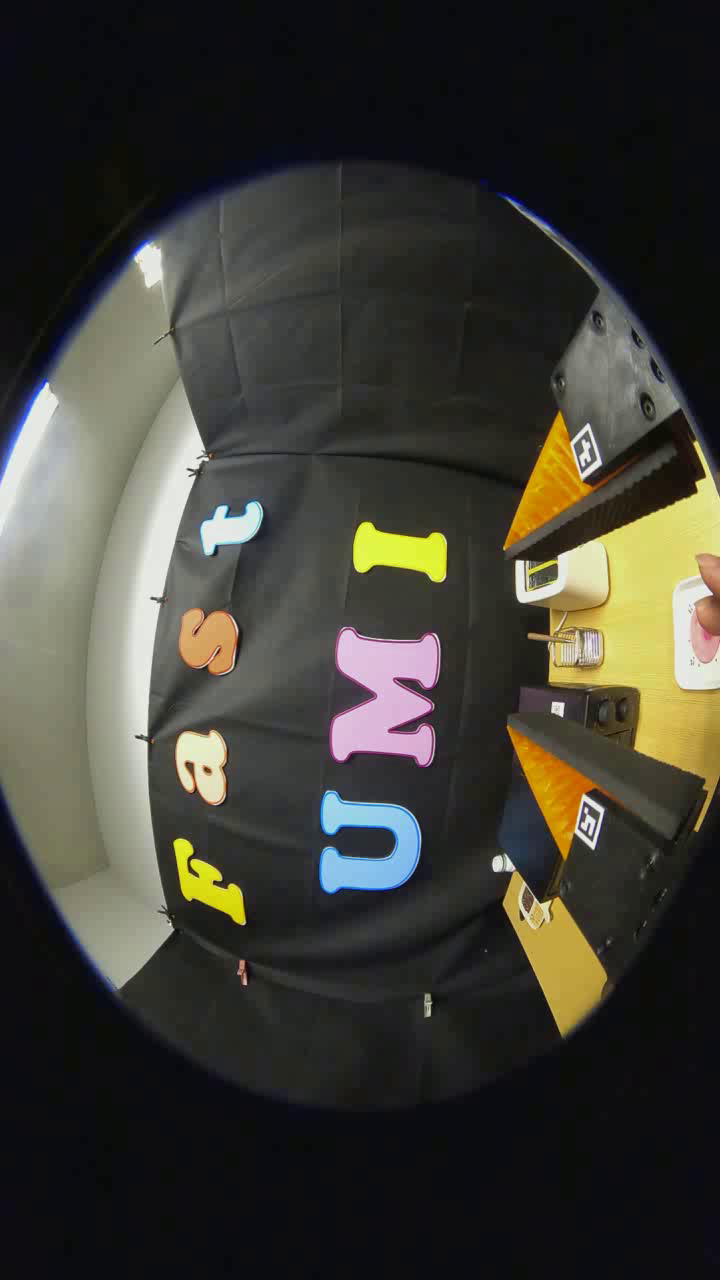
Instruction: Open the toaster oven, put the food inside, and close the toaster oven door.
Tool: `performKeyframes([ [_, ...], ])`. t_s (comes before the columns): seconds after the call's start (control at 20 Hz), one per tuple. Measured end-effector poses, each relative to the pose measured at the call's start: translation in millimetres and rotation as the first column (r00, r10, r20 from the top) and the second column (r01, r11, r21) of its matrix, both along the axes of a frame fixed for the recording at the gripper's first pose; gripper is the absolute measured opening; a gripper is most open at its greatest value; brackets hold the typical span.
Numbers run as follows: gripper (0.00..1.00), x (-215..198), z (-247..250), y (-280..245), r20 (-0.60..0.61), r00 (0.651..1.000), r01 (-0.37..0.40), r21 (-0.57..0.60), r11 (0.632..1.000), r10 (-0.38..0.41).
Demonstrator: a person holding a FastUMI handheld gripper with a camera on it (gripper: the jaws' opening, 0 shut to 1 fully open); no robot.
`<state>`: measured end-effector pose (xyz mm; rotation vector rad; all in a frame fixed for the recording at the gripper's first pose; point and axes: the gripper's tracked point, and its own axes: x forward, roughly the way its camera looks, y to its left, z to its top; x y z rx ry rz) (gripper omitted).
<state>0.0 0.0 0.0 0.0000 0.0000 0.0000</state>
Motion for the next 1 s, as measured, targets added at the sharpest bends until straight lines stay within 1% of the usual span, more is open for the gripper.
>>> performKeyframes([
  [0.6,0.98,0,-7,9,-0.013,1.0,0.002,0.017,1.0,-0.002],
  [0.8,0.98,1,0,11,0.021,1.0,0.014,0.015,1.0,-0.015],
  [0.9,0.98,0,5,20,0.049,0.999,-0.001,0.026,1.0,0.0],
  [1.0,0.98,5,5,31,0.047,0.999,-0.012,0.043,0.999,0.01],
])
